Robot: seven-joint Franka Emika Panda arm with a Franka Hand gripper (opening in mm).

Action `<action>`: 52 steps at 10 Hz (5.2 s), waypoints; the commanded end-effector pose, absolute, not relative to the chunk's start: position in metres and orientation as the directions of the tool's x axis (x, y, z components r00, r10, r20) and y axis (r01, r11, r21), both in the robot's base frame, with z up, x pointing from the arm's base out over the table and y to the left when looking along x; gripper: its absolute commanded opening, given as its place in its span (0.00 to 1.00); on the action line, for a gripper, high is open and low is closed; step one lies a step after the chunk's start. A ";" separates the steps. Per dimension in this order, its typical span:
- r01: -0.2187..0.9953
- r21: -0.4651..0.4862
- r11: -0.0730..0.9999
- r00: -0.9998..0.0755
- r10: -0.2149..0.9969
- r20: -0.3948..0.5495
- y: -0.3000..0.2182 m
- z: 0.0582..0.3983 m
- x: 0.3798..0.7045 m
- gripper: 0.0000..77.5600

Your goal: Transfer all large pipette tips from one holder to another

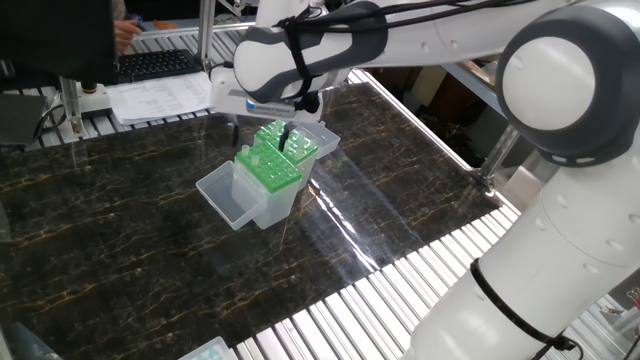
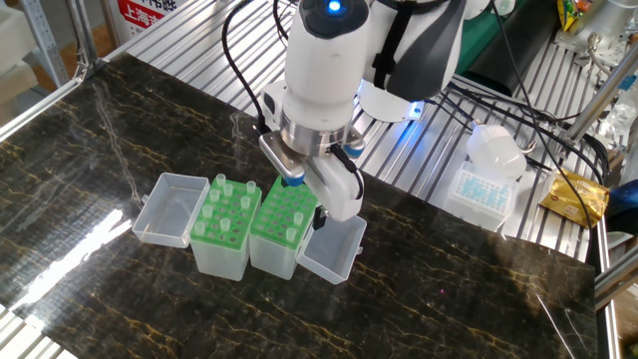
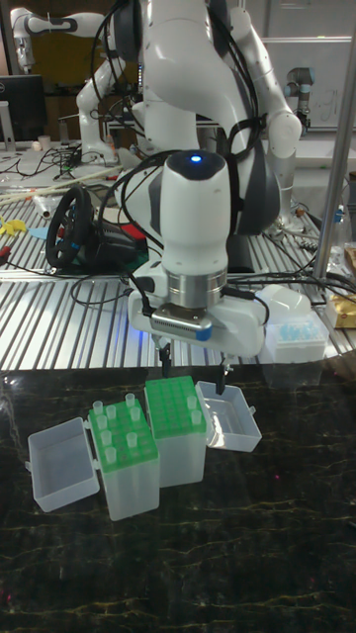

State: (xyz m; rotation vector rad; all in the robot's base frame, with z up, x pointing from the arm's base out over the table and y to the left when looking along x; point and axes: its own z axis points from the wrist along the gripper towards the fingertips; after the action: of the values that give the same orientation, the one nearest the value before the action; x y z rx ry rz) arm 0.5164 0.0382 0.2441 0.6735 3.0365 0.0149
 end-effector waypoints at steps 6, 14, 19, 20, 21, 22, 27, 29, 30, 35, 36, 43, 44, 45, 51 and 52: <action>0.393 0.020 0.919 -0.918 0.394 -0.047 0.041 0.219 0.517 1.00; 0.392 0.029 0.920 -0.918 0.393 -0.060 0.041 0.202 0.515 1.00; 0.387 0.025 0.922 -0.920 0.388 -0.062 0.040 0.201 0.513 1.00; 0.388 0.025 0.921 -0.919 0.389 -0.062 0.040 0.200 0.513 1.00; 0.389 0.023 0.921 -0.919 0.389 -0.063 0.040 0.200 0.513 0.02; 0.389 0.023 0.921 -0.919 0.389 -0.063 0.040 0.200 0.513 0.02; 0.389 0.023 0.921 -0.919 0.389 -0.063 0.040 0.200 0.513 0.02; 0.389 0.023 0.921 -0.919 0.389 -0.063 0.040 0.200 0.513 0.02; 0.389 0.023 0.921 -0.919 0.389 -0.063 0.040 0.200 0.513 0.02; 0.389 0.023 0.921 -0.919 0.389 -0.063 0.040 0.200 0.513 0.02; 0.389 0.023 0.921 -0.919 0.389 -0.063 0.040 0.200 0.513 0.02; 0.408 0.012 0.913 -0.911 0.408 -0.064 0.041 0.223 0.502 0.02; 0.411 0.010 0.912 -0.910 0.411 -0.059 0.041 0.231 0.501 0.02; 0.413 0.010 0.911 -0.909 0.413 -0.058 0.040 0.238 0.501 0.02; 0.428 0.015 0.903 -0.902 0.429 -0.059 0.036 0.265 0.503 0.02; 0.433 0.019 0.901 -0.899 0.434 -0.054 0.034 0.273 0.502 0.02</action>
State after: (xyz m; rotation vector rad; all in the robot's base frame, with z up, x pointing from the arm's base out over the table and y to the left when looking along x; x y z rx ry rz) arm 0.5017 0.0369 0.2639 0.6741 3.0101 0.0013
